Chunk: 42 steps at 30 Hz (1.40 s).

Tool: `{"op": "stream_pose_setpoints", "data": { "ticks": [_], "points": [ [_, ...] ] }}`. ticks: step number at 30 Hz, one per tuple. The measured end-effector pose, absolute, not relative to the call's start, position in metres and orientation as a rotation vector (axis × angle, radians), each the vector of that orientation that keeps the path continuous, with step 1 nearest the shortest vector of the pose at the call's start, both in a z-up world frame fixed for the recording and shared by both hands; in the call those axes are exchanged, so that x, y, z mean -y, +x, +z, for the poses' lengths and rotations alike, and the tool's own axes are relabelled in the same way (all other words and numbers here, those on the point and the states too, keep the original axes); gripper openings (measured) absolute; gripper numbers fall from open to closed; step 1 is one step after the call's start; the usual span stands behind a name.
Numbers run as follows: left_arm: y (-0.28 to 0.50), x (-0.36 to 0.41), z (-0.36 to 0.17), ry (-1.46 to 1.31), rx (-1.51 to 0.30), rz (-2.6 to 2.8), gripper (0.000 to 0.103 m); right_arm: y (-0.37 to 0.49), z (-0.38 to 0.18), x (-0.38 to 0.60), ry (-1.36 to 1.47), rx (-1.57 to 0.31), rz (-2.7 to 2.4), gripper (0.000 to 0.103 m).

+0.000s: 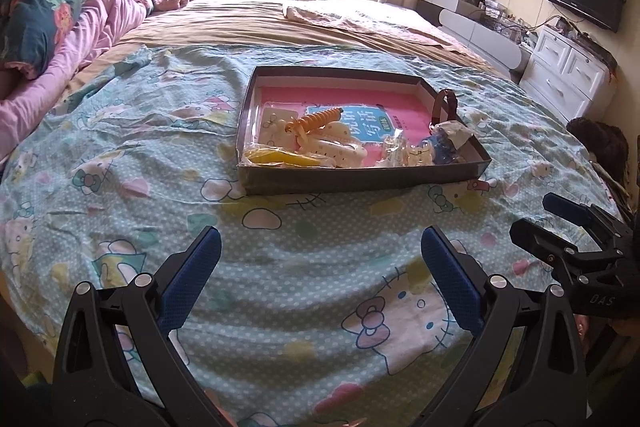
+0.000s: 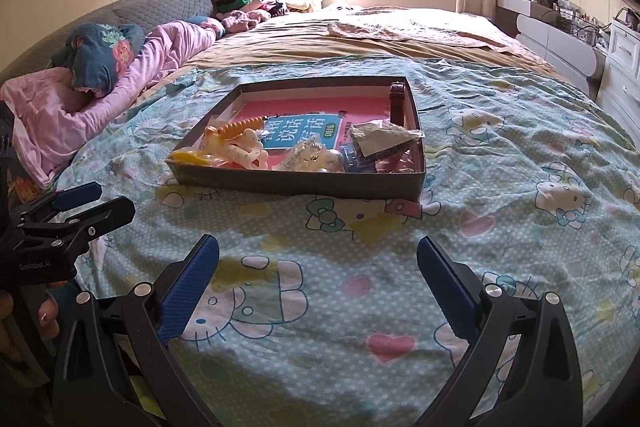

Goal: Organize jewelry

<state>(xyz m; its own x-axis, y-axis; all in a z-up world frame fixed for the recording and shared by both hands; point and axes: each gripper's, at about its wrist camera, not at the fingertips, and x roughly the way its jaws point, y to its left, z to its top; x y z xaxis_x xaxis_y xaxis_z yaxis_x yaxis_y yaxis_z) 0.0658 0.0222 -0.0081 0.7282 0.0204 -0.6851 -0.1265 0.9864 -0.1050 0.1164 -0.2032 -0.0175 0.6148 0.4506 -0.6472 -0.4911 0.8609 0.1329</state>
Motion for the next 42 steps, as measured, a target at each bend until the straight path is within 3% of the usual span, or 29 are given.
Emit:
{"op": "stream_pose_setpoints", "data": {
  "ticks": [42],
  "points": [
    [0.062, -0.022, 0.003, -0.146, -0.730, 0.096, 0.094, 0.114, -0.014, 0.203, -0.057, -0.727, 0.544, 0.099]
  ]
}}
